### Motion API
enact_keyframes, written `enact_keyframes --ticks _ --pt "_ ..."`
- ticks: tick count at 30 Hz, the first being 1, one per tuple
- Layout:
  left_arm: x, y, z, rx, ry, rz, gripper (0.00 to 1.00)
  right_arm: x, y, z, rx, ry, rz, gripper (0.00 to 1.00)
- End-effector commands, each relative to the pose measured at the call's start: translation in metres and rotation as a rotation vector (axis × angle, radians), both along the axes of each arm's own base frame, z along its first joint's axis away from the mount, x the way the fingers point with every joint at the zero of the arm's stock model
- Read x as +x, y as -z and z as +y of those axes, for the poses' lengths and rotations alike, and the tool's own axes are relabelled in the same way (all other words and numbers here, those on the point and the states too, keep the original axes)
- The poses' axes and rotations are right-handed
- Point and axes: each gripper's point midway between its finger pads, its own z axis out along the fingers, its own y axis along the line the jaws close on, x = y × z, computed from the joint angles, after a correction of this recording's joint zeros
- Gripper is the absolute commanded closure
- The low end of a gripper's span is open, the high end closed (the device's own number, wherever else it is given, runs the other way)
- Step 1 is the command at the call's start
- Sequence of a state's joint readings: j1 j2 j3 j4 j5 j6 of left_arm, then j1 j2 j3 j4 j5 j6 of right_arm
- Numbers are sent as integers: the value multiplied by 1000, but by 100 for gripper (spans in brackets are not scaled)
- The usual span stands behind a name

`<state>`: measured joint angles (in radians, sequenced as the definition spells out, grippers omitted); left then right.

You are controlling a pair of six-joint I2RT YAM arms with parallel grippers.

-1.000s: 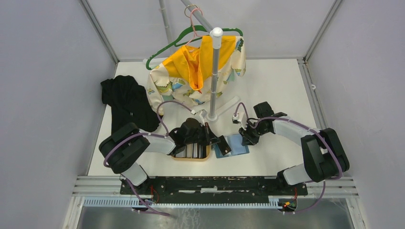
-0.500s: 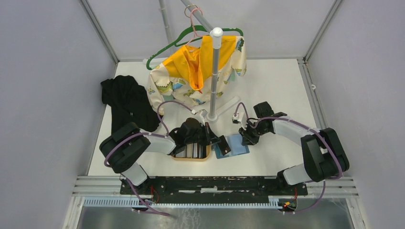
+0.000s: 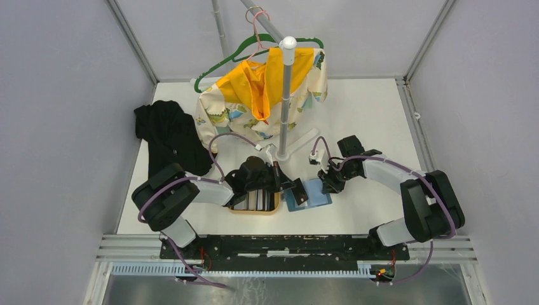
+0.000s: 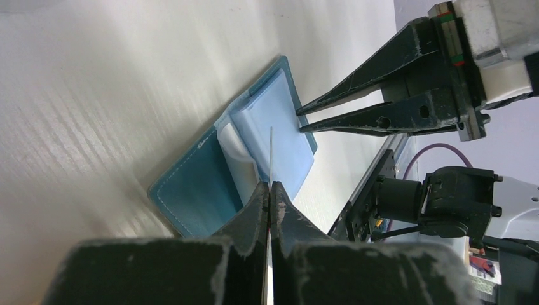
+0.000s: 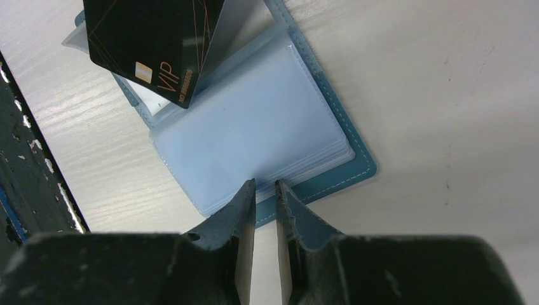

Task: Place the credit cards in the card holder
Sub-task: Insert the credit card into the card holder.

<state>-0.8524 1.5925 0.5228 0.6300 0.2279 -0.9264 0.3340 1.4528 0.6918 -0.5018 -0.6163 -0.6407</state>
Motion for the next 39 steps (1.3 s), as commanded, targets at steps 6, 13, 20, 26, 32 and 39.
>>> enact_keyframes --ticks 6,13,20,26,32,39 --pt "3 -2 -14 -73 1 29 98 8 1 -1 -33 -2 -25 77" --pt "2 2 -9 -60 -19 45 98 7 3 -2 -37 -3 -17 77" --pt "-1 -16 -11 -160 -40 60 98 6 4 -2 -41 -5 -13 77" --pt "-1 -18 -7 -181 -67 66 98 6 4 -1 -42 -9 -13 77" --pt "-3 -29 -7 -177 -72 44 98 6 4 -1 -41 -10 -15 77" --pt "-10 -49 -11 -189 -78 8 98 6 4 0 -41 -12 -14 77"
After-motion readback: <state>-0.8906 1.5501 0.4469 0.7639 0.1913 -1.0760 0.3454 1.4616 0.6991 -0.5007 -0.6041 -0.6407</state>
